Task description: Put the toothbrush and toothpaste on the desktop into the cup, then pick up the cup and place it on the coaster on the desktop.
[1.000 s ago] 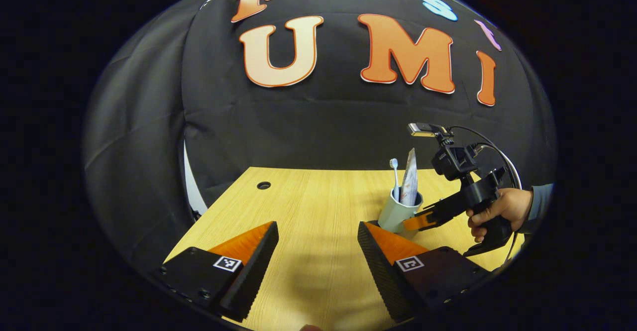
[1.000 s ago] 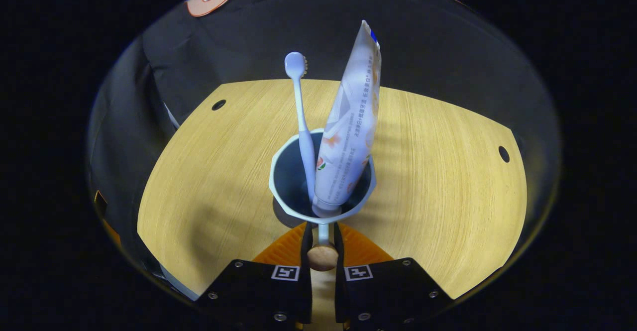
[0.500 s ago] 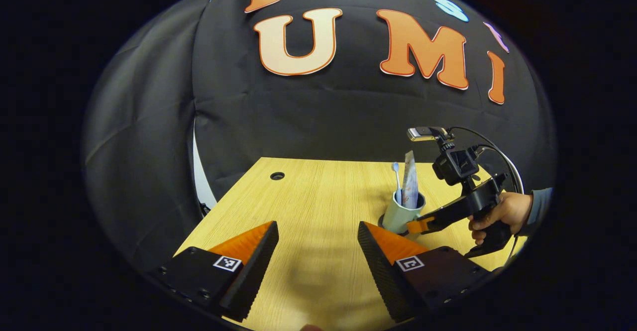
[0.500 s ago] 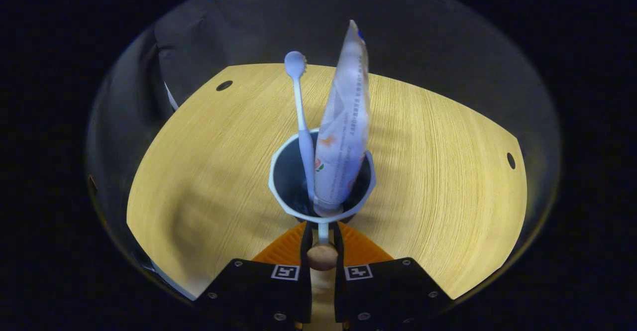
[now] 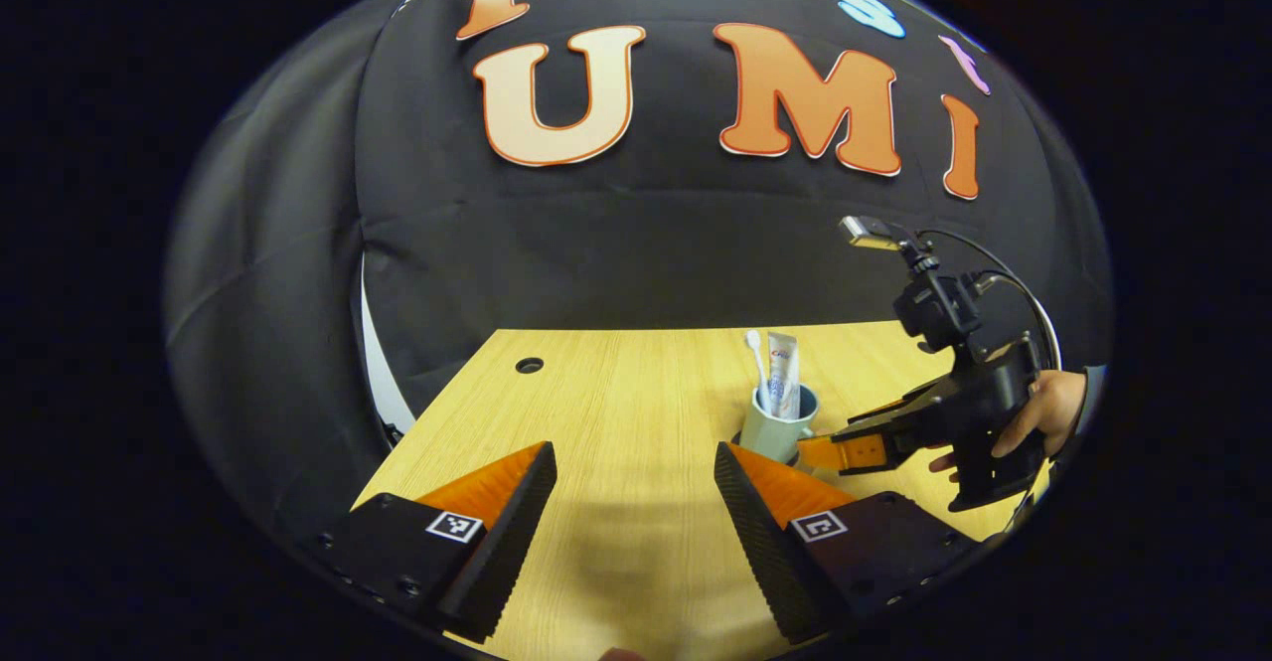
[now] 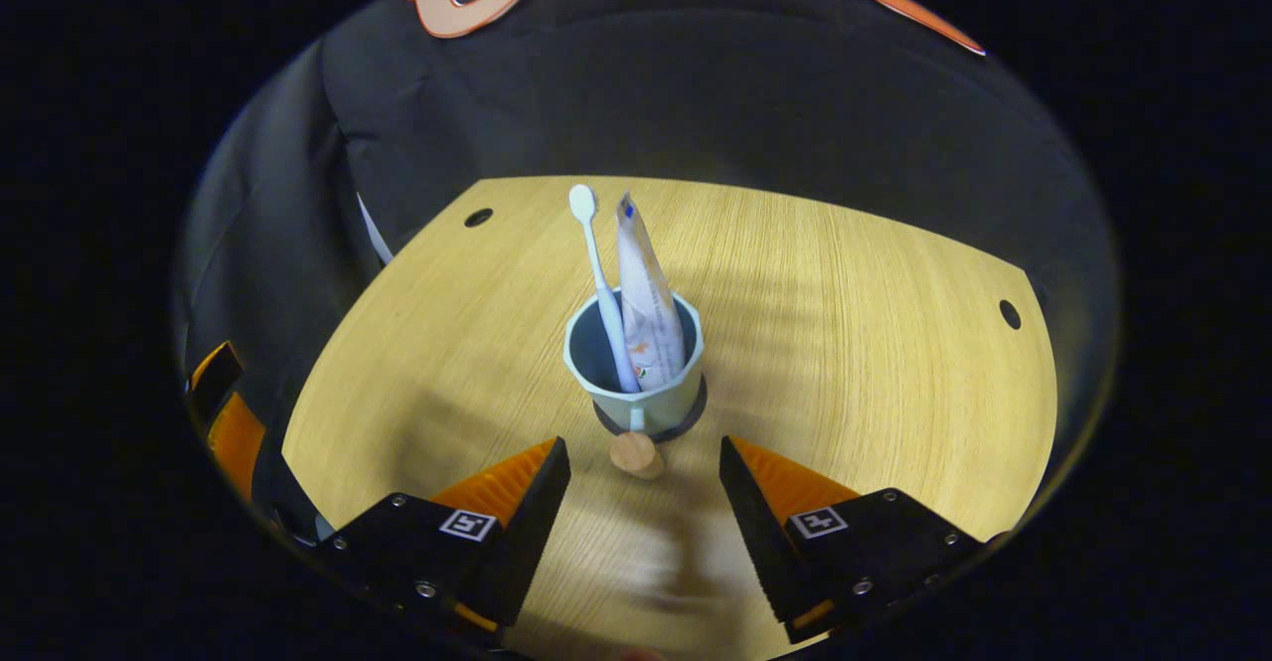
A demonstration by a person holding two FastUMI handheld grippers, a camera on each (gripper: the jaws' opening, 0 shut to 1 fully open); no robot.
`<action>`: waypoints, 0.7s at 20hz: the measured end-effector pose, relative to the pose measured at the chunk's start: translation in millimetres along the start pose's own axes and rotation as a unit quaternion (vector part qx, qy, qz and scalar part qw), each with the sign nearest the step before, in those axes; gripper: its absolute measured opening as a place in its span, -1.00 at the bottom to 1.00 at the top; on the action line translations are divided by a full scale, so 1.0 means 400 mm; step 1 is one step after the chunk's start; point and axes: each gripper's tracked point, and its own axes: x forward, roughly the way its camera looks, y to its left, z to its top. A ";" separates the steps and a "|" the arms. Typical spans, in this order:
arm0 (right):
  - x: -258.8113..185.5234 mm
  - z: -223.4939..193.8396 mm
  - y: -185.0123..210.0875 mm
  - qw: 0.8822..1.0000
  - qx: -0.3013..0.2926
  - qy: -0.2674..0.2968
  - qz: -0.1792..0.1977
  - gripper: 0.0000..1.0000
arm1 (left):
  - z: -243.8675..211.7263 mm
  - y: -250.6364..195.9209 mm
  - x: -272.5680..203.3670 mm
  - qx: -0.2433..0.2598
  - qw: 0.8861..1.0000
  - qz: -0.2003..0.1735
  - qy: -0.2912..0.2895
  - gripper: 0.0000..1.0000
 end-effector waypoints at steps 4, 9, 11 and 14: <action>-0.161 0.027 -0.049 0.997 0.001 -0.079 0.002 0.94 | 0.041 -0.075 -0.056 0.000 1.000 0.002 -0.021 0.93; -0.373 0.065 -0.136 0.980 0.006 -0.196 -0.016 0.94 | 0.118 -0.159 -0.155 0.006 0.998 0.002 -0.070 0.93; -0.463 0.074 -0.171 0.971 0.011 -0.238 -0.023 0.94 | 0.152 -0.199 -0.191 0.007 0.996 -0.001 -0.091 0.92; -0.579 0.079 -0.222 0.954 -0.008 -0.295 -0.047 0.93 | 0.195 -0.261 -0.248 0.008 0.992 -0.011 -0.122 0.92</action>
